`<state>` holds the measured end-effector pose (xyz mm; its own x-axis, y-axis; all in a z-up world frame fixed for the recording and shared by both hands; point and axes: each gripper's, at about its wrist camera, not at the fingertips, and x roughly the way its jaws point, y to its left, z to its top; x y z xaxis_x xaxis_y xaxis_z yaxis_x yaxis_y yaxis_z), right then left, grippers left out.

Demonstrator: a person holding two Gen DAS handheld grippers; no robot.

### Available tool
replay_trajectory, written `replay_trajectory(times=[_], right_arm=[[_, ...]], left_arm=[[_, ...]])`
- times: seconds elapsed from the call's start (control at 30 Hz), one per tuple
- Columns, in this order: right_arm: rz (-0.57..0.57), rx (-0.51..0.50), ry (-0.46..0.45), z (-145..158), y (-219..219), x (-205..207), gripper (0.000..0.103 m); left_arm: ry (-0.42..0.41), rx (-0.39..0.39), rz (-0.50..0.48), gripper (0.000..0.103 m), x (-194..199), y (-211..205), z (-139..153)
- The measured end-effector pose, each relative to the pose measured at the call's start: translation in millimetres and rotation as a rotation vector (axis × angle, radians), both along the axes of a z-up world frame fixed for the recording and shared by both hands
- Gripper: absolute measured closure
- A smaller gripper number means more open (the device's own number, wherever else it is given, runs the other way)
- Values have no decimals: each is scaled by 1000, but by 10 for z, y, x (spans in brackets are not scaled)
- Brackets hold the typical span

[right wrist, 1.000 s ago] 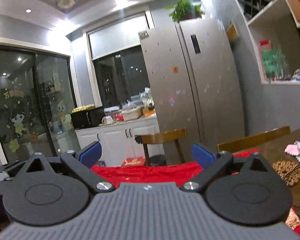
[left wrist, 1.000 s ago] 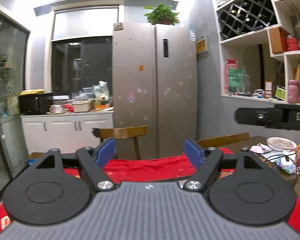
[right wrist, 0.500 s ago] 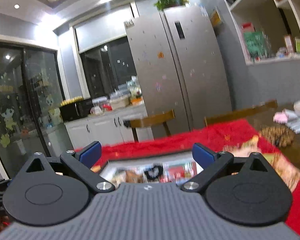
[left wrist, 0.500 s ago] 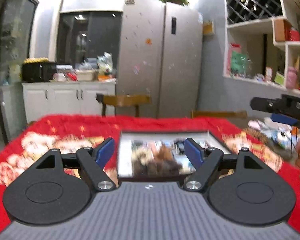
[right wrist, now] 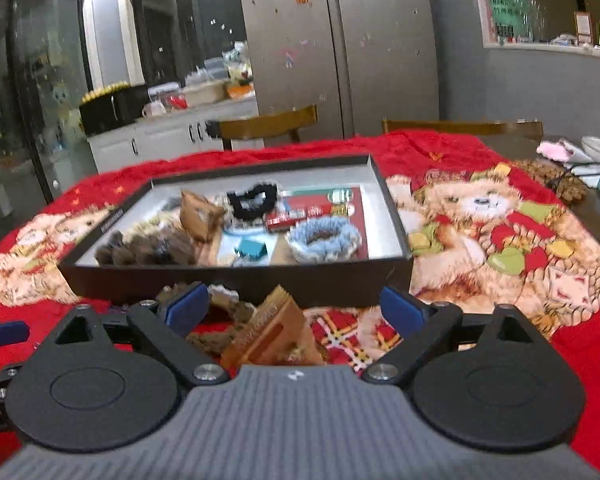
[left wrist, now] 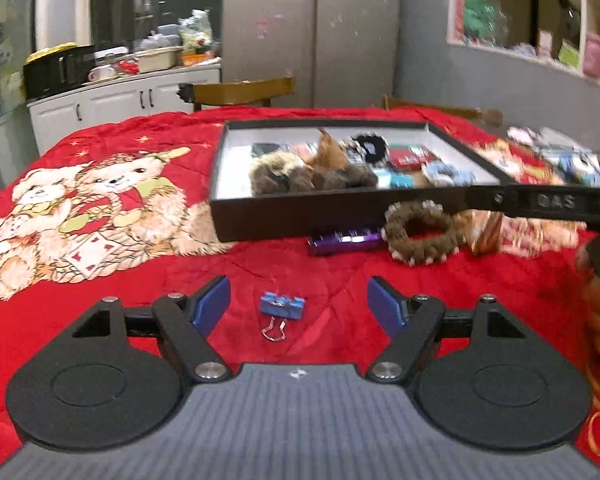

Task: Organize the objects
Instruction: 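Move the left tool to the blue binder clip while the right tool approaches the brown paper packet, then close the left tool on the binder clip while the right tool grasps the paper packet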

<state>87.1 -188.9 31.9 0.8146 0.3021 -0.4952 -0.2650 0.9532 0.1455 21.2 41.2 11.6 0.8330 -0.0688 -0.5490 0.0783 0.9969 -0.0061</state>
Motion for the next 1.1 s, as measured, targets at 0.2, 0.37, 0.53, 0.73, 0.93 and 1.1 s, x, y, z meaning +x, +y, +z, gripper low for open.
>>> replay_trajectory(times=[0.2, 0.37, 0.53, 0.73, 0.93, 1.1], right_arm=[[45, 16, 121, -163, 48, 115, 11], [58, -3, 108, -151, 91, 75, 16], [63, 0, 100, -145, 98, 60, 29], [45, -14, 86, -141, 108, 38, 44], [38, -22, 77, -131, 101, 24, 49], [33, -17, 73, -124, 86, 18, 51]], left_arm=[[34, -12, -10, 31, 64, 10, -35], [76, -13, -6, 45, 174, 29, -65], [64, 9, 24, 61, 214, 16, -104], [47, 47, 14, 74, 162, -49, -108], [48, 36, 39, 74, 163, -3, -111], [44, 68, 31, 74, 158, -32, -114]])
